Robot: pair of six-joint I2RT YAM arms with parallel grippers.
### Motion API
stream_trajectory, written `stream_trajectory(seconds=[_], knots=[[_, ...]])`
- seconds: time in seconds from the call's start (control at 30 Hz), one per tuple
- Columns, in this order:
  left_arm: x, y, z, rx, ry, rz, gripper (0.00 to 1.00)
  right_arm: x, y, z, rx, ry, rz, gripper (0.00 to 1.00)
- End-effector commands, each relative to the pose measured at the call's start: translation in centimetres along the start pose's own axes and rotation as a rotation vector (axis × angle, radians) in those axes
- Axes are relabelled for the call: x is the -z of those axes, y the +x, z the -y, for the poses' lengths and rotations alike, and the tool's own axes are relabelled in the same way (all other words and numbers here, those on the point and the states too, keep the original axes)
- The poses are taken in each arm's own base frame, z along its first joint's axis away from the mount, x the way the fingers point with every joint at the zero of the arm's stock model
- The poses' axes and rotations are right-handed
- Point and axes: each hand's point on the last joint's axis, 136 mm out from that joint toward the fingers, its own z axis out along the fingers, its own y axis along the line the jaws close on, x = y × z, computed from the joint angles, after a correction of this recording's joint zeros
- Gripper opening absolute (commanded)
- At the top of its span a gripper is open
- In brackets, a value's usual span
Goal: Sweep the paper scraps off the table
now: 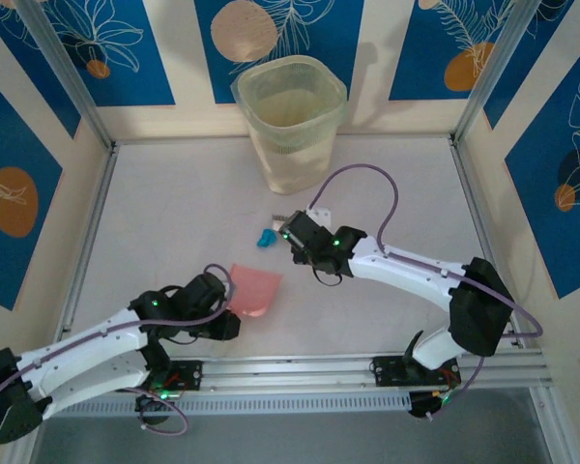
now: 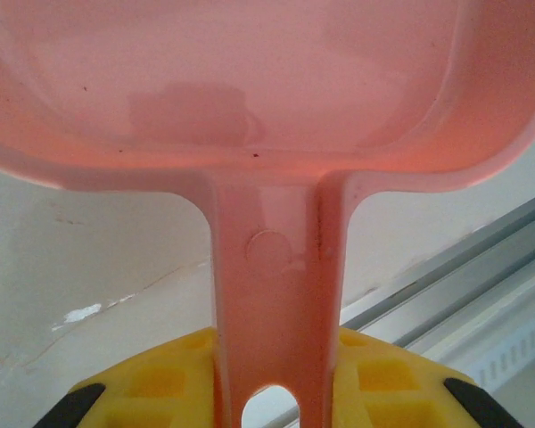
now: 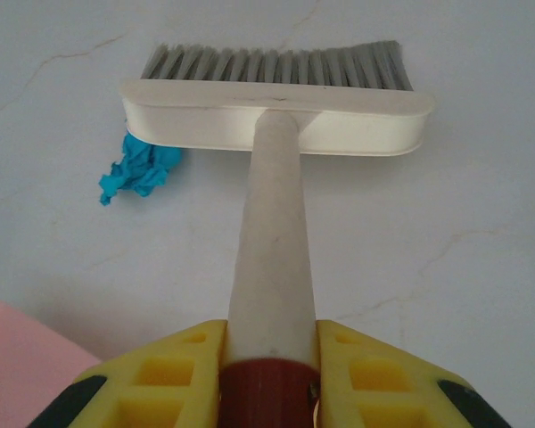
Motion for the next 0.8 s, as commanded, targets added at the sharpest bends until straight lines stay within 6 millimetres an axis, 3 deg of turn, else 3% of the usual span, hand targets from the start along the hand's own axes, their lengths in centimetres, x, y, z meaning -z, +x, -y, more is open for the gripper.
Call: stream_trajectory(seconds=[0.0, 0.33, 0.57, 0.77], knots=[[-0.9, -0.3, -0.3, -0.005, -0.025, 0.025, 0.00, 0.5, -0.7, -2.6, 0.016, -0.081, 0.007, 0.00], [-2.9, -0.6, -1.4, -0.048, -0.113, -0.017, 0.00, 1.2, 1.5, -4.2, 0.117, -0.078, -0.024, 0.00], [-3.2, -1.2, -2.2, -0.071, -0.173, -0.006, 0.00, 2.8, 5.5, -3.8, 0.167, -0.079, -0.071, 0.00], [-3.4, -1.4, -2.5, -0.074, -0.192, -0.004, 0.00, 5.7, 7.9, -3.6, 0.203, -0.122, -0.092, 0.00]])
